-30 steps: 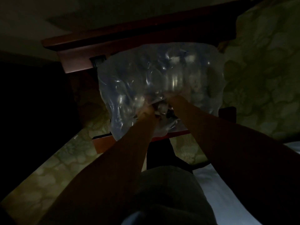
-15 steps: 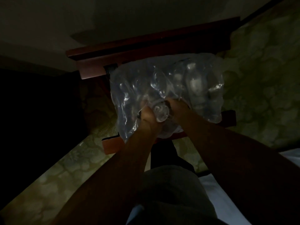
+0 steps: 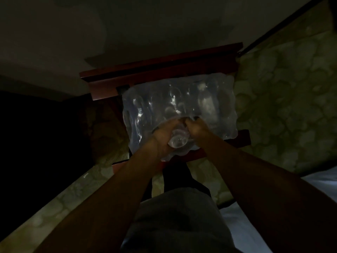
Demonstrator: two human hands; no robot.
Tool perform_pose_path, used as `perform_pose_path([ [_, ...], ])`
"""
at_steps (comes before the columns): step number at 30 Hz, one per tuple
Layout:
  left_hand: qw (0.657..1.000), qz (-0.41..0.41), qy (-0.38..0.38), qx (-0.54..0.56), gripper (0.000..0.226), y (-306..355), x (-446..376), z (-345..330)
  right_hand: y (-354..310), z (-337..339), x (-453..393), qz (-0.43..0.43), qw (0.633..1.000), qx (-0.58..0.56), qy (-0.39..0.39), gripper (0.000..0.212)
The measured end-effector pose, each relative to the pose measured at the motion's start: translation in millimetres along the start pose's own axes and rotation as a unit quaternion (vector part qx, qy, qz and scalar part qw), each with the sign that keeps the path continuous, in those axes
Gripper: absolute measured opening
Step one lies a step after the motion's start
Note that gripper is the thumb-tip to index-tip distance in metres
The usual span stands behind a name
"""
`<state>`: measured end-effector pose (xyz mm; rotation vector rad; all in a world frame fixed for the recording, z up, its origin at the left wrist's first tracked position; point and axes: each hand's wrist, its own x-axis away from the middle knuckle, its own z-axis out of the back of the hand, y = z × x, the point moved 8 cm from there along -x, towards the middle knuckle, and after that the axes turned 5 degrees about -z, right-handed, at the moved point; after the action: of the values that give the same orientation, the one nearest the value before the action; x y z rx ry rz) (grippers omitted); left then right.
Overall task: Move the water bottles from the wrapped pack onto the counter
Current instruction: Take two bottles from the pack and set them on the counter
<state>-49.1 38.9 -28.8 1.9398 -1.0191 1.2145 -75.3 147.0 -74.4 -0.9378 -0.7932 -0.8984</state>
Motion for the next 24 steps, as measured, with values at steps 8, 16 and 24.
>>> perform_pose_path([
  [8, 0.997, -0.012, -0.063, -0.038, 0.026, -6.0, 4.3, 10.4, -17.9, 10.9, 18.7, 0.08, 0.943, 0.298, 0.126, 0.031],
  [16, 0.992, -0.057, -0.07, -0.093, 0.017, 9.4, 13.6, 0.7, -6.4, 17.0, 30.1, 0.013, 0.998, 0.054, -0.012, 0.031],
  [24, 0.987, -0.069, -0.115, -0.086, 0.014, -2.7, 26.7, 5.8, 1.4, 23.4, 52.6, -0.115, 0.964, -0.237, -0.039, 0.048],
])
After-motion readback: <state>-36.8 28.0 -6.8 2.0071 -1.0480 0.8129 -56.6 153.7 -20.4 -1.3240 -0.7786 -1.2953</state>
